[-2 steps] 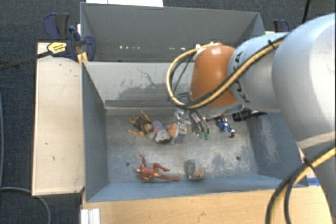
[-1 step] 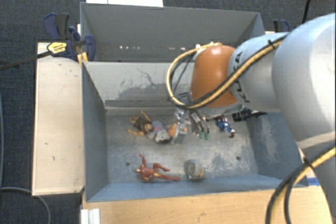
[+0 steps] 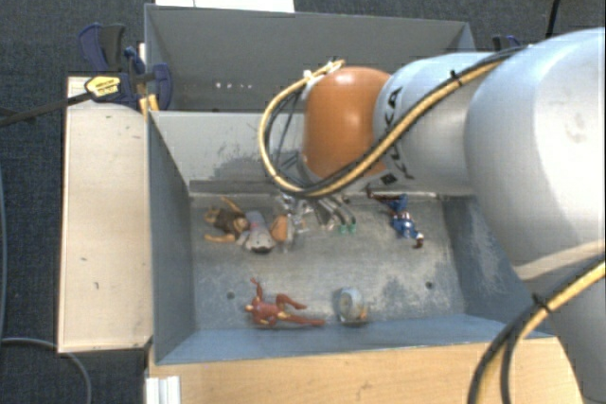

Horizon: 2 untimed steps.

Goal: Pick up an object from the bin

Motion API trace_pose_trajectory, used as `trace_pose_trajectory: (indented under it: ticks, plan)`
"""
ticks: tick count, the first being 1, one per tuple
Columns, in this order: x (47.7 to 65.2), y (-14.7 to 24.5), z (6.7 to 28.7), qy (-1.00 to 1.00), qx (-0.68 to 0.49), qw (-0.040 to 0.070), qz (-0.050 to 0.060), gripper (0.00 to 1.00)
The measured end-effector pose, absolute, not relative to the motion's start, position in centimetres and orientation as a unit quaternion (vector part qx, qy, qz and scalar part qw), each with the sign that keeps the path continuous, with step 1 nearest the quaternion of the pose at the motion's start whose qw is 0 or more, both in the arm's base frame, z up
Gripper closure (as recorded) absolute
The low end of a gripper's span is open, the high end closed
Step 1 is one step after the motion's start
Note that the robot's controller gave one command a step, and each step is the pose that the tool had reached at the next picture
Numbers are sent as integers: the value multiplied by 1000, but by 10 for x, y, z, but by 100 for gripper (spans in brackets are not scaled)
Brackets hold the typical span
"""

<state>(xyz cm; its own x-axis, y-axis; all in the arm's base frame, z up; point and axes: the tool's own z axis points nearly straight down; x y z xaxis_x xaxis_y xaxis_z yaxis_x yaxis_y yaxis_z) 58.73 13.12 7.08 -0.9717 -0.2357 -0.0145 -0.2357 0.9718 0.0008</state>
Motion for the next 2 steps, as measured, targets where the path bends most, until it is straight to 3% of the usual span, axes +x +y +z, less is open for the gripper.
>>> trace_pose_trajectory:
  ticks: [1,2]
  plan:
    - [587,131,71,993,-119,7,1,100]
    - [587,132,218,997,-79,10,2,100]
